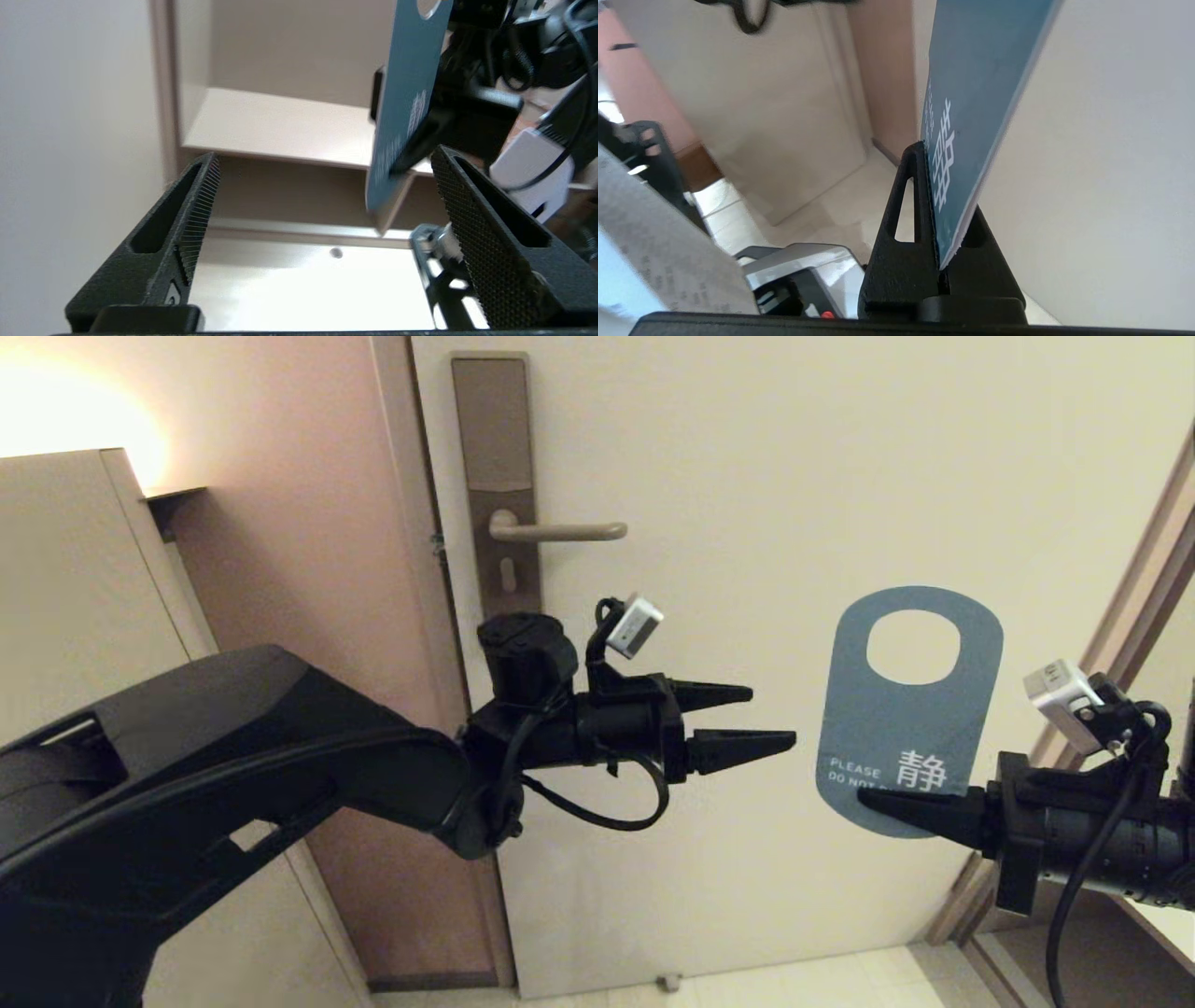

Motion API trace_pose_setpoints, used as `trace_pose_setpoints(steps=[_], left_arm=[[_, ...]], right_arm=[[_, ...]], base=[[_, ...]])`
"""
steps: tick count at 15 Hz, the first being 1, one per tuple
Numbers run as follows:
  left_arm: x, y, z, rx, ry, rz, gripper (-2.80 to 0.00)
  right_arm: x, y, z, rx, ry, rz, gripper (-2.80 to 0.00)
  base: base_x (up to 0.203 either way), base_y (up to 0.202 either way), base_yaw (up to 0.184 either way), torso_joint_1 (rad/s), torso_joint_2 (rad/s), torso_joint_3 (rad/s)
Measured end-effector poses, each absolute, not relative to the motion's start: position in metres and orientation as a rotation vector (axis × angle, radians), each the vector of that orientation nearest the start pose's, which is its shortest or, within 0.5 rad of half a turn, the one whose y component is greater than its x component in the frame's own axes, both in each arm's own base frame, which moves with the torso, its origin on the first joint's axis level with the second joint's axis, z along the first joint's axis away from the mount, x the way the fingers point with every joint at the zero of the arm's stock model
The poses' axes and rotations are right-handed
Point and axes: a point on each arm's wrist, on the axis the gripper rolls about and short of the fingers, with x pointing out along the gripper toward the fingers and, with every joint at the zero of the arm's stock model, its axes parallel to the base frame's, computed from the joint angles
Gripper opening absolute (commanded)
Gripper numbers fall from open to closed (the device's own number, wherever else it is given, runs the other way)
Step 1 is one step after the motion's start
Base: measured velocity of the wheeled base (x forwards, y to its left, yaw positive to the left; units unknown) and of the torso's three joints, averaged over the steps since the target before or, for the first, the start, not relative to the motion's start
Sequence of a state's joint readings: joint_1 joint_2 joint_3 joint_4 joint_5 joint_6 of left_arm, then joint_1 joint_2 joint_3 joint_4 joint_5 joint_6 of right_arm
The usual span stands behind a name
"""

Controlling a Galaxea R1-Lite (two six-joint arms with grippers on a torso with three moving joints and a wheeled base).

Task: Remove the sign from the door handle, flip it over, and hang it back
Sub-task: Hang the sign back with the other side facing out

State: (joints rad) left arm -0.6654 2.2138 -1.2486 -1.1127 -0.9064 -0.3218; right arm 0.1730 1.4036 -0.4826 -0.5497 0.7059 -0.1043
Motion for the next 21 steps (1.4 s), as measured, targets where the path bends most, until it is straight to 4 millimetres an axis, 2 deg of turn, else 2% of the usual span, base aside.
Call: trace_pose_setpoints(steps=[2,6,7,11,15,21], left_arm=[[0.33,-0.263,0.153,-0.209,0.088,-1.538,0.0],[0.328,-0.228,0.165,-0.198,0.058,-1.469,0.0],[0.327,-0.22,0.168,-0.195,0.044,-1.455,-2.8],[0.32,-0.196,0.178,-0.192,0.02,-1.414,-2.8],[0.298,-0.18,0.179,-0.198,0.049,-1.374,-2.8],[0.266,-0.145,0.167,-0.042,0.033,-1.121,-2.8]], right_arm=[[0.201,0.049,0.167,-0.002,0.325,0.859,-2.8],[0.203,0.049,0.17,-0.02,0.306,0.804,-2.8],[0.203,0.049,0.17,-0.022,0.305,0.8,-2.8],[0.203,0.048,0.17,-0.028,0.301,0.784,-2.8],[0.203,0.047,0.17,-0.038,0.307,0.732,-2.8],[0.202,0.046,0.172,-0.052,0.299,0.668,-2.8]], base=[[0.0,0.0,0.0,0.0,0.0,0.0],[0.0,0.0,0.0,0.0,0.0,0.0],[0.0,0.0,0.0,0.0,0.0,0.0],[0.0,0.0,0.0,0.0,0.0,0.0],[0.0,0.0,0.0,0.0,0.0,0.0],[0.0,0.0,0.0,0.0,0.0,0.0]])
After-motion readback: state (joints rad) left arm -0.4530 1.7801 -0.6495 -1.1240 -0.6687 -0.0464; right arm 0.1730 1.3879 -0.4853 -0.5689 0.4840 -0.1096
